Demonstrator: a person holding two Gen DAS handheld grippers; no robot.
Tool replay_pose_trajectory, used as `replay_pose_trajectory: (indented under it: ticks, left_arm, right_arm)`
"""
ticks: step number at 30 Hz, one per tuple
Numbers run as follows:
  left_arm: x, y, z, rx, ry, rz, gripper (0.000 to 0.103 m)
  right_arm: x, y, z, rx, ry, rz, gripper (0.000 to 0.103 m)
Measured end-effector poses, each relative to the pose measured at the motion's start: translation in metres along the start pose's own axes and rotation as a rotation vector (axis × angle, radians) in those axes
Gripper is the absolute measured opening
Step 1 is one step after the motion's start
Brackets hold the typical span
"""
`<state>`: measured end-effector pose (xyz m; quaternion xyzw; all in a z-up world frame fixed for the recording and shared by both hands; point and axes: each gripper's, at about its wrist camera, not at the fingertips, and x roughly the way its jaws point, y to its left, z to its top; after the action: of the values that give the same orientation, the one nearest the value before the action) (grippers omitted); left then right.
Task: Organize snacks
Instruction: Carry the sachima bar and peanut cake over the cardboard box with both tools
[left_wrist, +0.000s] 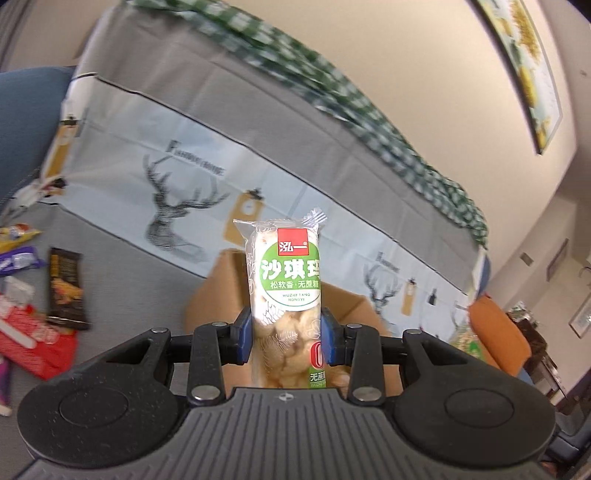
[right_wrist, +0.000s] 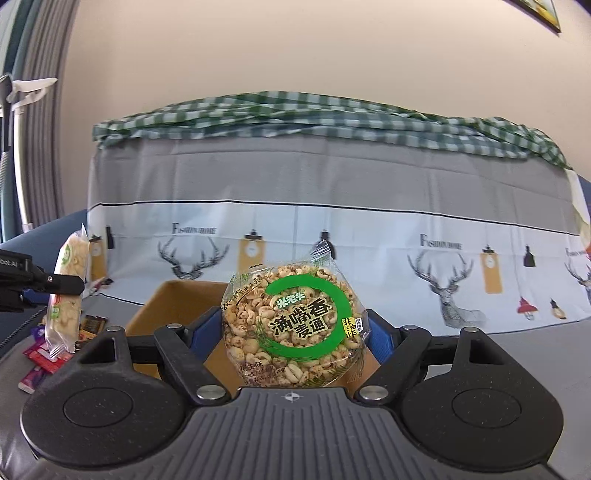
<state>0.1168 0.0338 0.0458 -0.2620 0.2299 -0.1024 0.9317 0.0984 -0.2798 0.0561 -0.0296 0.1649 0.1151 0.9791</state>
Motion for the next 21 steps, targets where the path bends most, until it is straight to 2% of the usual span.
replay_pose_trajectory:
  ticks: [5, 13, 21]
  left_arm:
    - [0.01, -0.018, -0.009, 0.023, 0.001, -0.042, 0.039]
    - [0.023, -0.03, -0.024, 0.03, 0.024, -0.049, 0.039]
    - [0.033, -0.047, -0.037, 0.079, 0.036, -0.065, 0.039]
  right_arm:
    - [0.0, -0.01, -0.006, 0.005, 0.014, -0.027, 0.081]
    - [0.003, -0.007, -0.009, -0.028, 0.026, -0.03, 0.081]
    - [0.005, -0.006, -0.007, -0.034, 0.027, -0.029, 0.081]
